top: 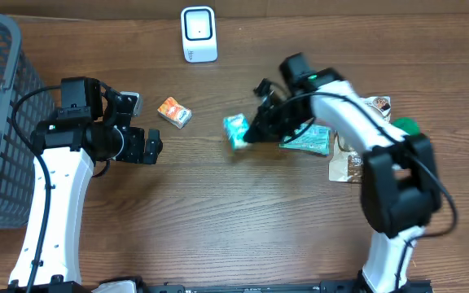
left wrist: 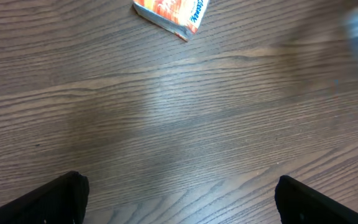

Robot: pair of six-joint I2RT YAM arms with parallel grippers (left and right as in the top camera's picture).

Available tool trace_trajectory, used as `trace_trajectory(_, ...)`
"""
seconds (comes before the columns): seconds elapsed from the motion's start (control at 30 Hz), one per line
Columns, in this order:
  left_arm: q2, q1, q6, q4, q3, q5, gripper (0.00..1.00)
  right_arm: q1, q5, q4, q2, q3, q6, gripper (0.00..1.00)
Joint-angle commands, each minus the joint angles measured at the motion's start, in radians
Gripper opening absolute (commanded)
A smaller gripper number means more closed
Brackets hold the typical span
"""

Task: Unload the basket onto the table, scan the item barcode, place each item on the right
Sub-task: 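Raise the blue Kleenex pack and carry it toward the scanner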

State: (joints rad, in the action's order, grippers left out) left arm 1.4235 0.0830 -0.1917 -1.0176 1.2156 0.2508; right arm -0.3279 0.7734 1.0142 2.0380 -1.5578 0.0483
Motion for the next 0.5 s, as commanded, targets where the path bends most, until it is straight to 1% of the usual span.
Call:
trace_trajectory(0.0, 0.002, 0.002, -0.022, 0.001, 0.005, 0.004, 0.99, 0.090, 0.303, 0.078, -0.103, -0.031, -0.184, 0.04)
trace_trajectory(0.03, 0.002, 0.002, -0.022, 0.001, 0.005, 0.004, 0.99, 0.102, 0.338, 0.097, -0.106, -0.031, -0.209, 0.04)
trace_trajectory(0.07, 0.002, 0.002, -0.022, 0.001, 0.005, 0.004, 1.00, 0.138, 0.431, 0.154, -0.111, -0.031, -0.282, 0.04)
trace_trajectory(0.13, 0.002, 0.002, -0.022, 0.001, 0.005, 0.004, 1.00, 0.187, 0.538, 0.239, -0.111, -0.031, -0.377, 0.04)
trace_trajectory(0.2, 0.002, 0.002, -0.022, 0.001, 0.005, 0.004, 0.99, 0.226, 0.620, 0.312, -0.111, -0.031, -0.444, 0.04)
trace_trajectory(0.27, 0.002, 0.002, -0.022, 0.001, 0.005, 0.004, 1.00, 0.243, 0.671, 0.357, -0.111, -0.031, -0.476, 0.04)
trace_trajectory(0.3, 0.002, 0.002, -0.022, 0.001, 0.005, 0.004, 1.00, 0.251, 0.719, 0.416, -0.112, -0.031, -0.517, 0.04)
trace_trajectory(0.47, 0.002, 0.002, -0.022, 0.001, 0.005, 0.004, 0.99, 0.251, 0.755, 0.551, -0.133, -0.032, -0.636, 0.04)
